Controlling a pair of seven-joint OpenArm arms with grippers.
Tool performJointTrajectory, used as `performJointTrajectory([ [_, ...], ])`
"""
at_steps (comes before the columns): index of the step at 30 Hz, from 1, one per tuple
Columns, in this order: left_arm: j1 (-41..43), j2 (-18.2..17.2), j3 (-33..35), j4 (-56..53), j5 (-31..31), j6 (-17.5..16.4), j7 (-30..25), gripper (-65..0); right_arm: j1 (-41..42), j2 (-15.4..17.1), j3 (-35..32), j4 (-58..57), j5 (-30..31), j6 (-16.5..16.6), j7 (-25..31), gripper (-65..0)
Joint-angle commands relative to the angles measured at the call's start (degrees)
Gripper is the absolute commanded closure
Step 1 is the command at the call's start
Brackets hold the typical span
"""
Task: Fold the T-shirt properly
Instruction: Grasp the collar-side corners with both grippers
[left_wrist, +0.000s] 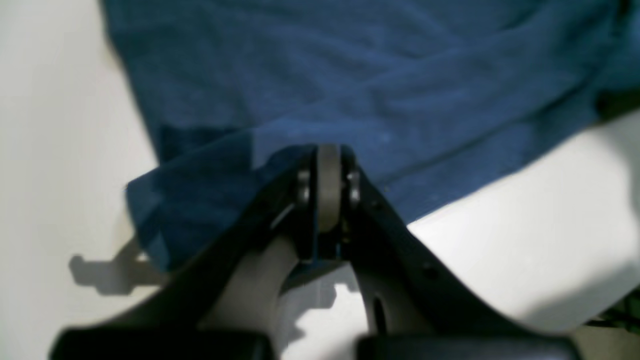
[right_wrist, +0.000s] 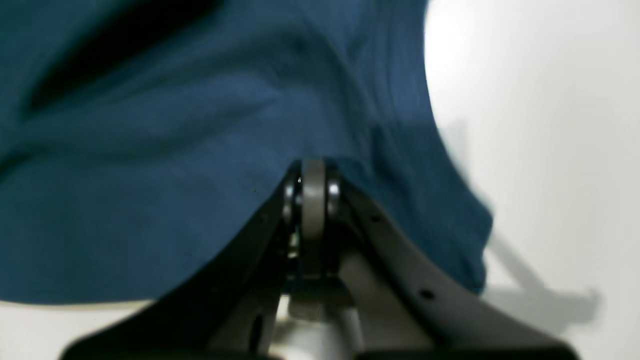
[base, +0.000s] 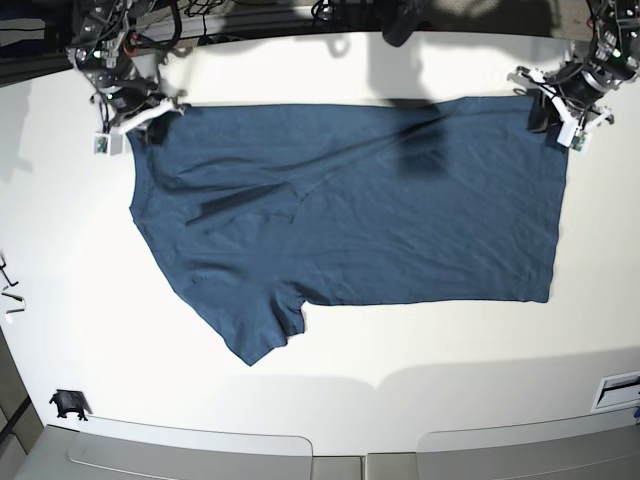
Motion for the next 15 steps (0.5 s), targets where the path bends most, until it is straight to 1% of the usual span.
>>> performJointTrajectory([
  [1, -0.1, -0.9, -0.4, 0.7, -0.6, 0.2, -0.1, 0.0, 0.0, 1.0, 0.2, -1.3, 0.7, 0.2, 0.9, 0.0],
  [5, -0.1, -0.9, -0.4, 0.7, -0.7, 0.3, 4.6, 0.0, 0.0, 1.6, 0.2, -8.0, 0.8, 0.2, 0.3, 0.0],
  [9, 1.0, -0.9, -0.4, 0.7, -1.6, 0.3, 7.7, 0.0, -0.2, 1.7, 0.2, -8.7, 1.7, 0.3, -2.4, 0.0],
  [15, 4.4, -1.4, -0.4, 0.7, -2.3, 0.3, 8.0, 0.0, -0.2, 3.2, 0.3, -8.5, 4.6, 0.5, -4.5, 0.0],
])
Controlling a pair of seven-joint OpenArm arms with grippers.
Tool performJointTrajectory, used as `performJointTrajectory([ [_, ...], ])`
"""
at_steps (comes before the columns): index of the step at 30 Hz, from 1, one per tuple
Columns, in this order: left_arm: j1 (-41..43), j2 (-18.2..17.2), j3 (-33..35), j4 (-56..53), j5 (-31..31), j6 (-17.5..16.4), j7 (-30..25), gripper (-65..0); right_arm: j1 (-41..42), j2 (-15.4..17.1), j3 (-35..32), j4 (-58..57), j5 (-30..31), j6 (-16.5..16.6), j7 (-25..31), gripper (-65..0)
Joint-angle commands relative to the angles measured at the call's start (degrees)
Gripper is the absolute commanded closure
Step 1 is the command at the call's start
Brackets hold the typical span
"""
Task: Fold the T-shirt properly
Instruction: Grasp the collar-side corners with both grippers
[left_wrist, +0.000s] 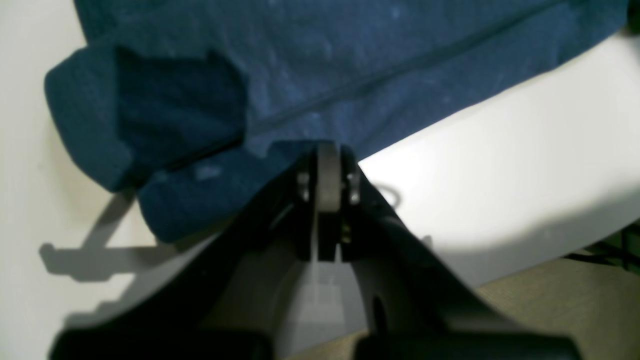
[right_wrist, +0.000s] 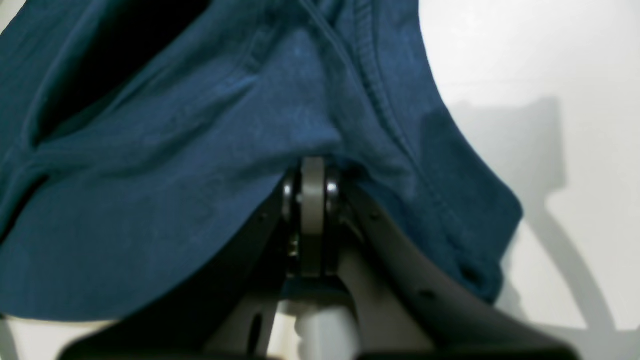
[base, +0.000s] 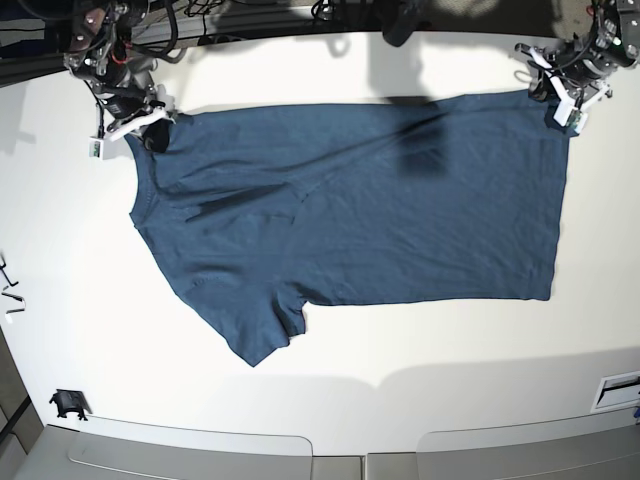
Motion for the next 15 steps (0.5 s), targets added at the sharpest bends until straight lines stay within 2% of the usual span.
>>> performJointTrajectory([
  [1, 0.8, -0.9, -0.3, 0.7, -0.2, 0.0, 0.0, 0.0, -0.5, 0.7, -0.1, -0.2, -2.3, -0.6, -3.7, 0.0],
  [9, 4.5, -0.9, -0.3, 0.7, -0.2, 0.0, 2.8, 0.0, -1.0, 2.6, -0.1, 0.2, -1.7, -0.6, -7.3, 0.0],
  [15, 8.2, -0.9, -0.3, 0.7, -0.2, 0.0, 2.8, 0.0, -5.7, 3.6, -0.1, 4.4, 0.7, 0.2, -8.3, 0.0],
])
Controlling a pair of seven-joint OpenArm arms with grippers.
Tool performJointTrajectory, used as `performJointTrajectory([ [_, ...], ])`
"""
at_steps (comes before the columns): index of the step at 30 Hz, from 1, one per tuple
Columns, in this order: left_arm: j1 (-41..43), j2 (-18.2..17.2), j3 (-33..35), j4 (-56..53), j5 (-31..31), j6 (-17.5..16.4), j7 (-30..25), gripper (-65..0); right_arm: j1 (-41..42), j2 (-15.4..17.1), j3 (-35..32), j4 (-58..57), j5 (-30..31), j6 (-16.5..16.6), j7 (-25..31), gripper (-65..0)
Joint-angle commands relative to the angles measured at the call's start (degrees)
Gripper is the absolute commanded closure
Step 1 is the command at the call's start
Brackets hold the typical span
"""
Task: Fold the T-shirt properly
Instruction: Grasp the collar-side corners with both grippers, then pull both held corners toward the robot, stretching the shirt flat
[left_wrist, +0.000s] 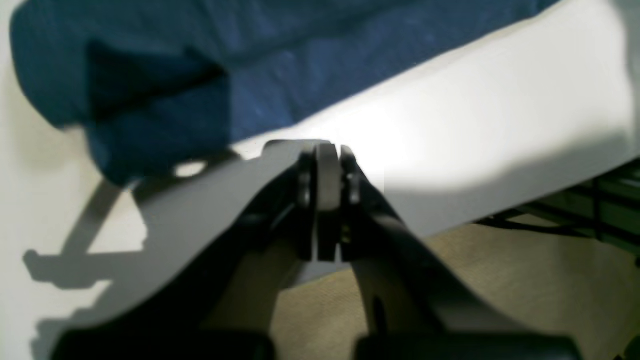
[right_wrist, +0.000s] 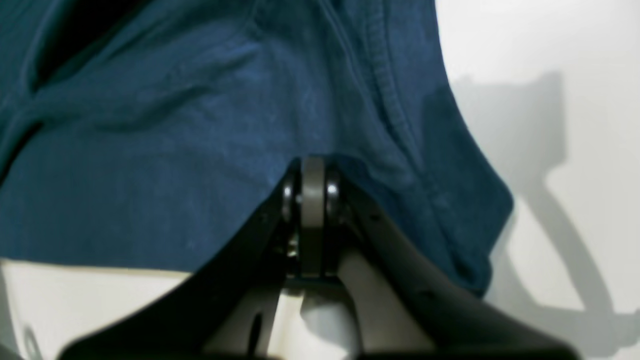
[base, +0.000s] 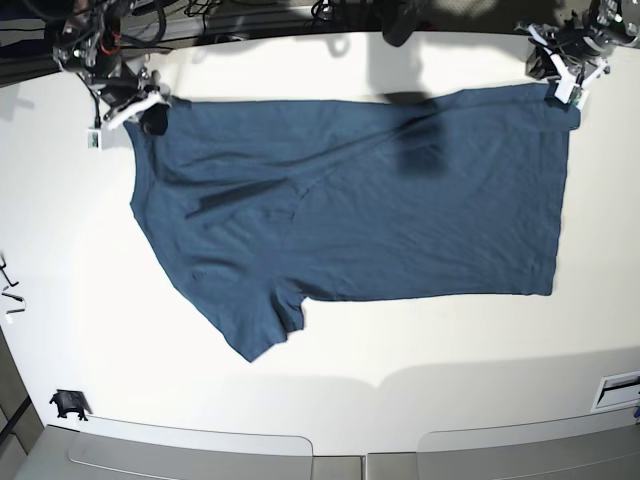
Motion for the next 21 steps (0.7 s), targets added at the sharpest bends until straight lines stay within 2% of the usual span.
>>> performJointTrajectory([
  [1, 1.3, -0.6, -0.2, 0.2, 1.0, 0.1, 1.8, 0.0, -1.4, 0.7, 0.2, 1.0, -2.3, -0.4, -2.8, 0.0],
  [6, 1.5, -0.7, -0.3, 0.9, 0.1, 0.0, 1.1, 0.0, -4.1, 0.7, 0.2, 4.7, -2.4, -0.4, -2.7, 0.0],
  [11, 0.2, -0.6, -1.5, 3.7, 0.6, -0.2, -5.7, 0.0, -4.0, 0.7, 0.2, 4.9, -2.5, -0.5, -2.5, 0.0],
  [21, -8.9, -0.6, -1.4, 2.8, 1.2, -0.2, -6.3, 0.0, -4.0, 0.7, 0.2, 4.9, -2.5, -0.5, -2.3, 0.0],
])
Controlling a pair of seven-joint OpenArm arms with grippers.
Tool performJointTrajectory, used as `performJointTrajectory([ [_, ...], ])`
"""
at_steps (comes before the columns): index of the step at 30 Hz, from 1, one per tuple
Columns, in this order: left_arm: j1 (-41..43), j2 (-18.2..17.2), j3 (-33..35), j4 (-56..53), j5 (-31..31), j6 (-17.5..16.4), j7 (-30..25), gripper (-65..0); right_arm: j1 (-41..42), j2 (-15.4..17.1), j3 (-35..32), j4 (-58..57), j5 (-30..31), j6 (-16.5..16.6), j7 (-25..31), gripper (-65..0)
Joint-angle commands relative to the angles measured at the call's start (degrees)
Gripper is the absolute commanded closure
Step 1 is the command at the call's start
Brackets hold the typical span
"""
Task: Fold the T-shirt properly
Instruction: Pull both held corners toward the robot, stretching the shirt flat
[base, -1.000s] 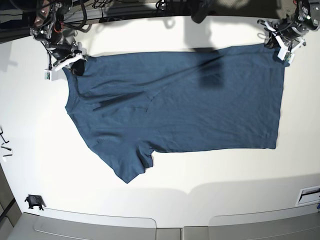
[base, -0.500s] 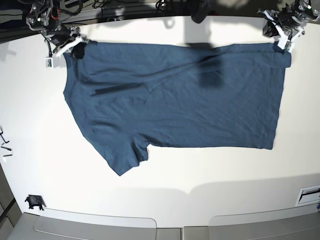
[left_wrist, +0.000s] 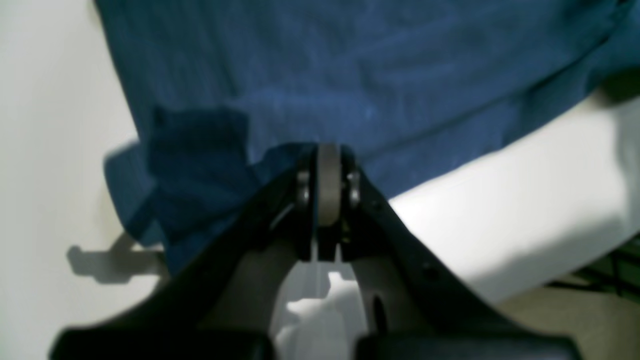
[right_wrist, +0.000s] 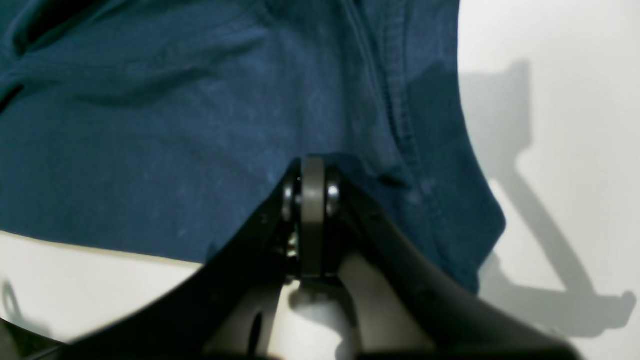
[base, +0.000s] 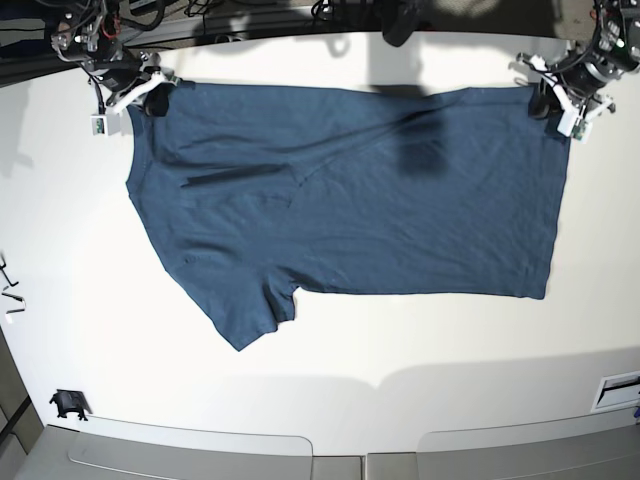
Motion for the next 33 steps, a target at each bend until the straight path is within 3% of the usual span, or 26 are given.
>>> performJointTrajectory([
  [1, -0.9, -0.9, -0.5, 0.1, 0.6, 0.2, -1.4, 0.0, -0.3, 0.7, 0.2, 0.4, -1.1, -0.4, -0.8, 0.0],
  [4, -2.7, -0.9, -0.5, -3.0, 3.8, 0.3, -3.2, 0.0, -0.3, 0.7, 0.2, 0.4, -1.1, -0.4, -0.7, 0.0],
  [10, -4.9, -0.9, -0.5, -13.4, 3.1, 0.3, -3.0, 0.0, -0.3, 0.7, 0.2, 0.4, -1.1, -0.4, -0.4, 0.0],
  [14, -4.8, -0.9, -0.5, -17.6, 3.0, 0.3, 3.0, 0.0, -0.3, 0.7, 0.2, 0.4, -1.6, -0.4, -0.4, 0.0],
  [16, -3.9, -0.9, -0.5, -17.9, 1.6, 0.3, 5.7, 0.0, -0.3, 0.8, 0.2, 0.4, -1.6, -0.4, 0.1, 0.0],
  [21, 0.1, -1.2, -0.5, -17.2, -3.9, 0.2, 6.3, 0.0, -0.2, 1.0, 0.2, 0.4, -1.5, -0.4, 0.3, 0.0],
  [33, 8.6, -1.2, -0.5, -11.9, -4.2, 0.2, 7.3, 0.0, 0.0, 1.0, 0.2, 0.4, -1.3, -0.4, 0.4, 0.0],
])
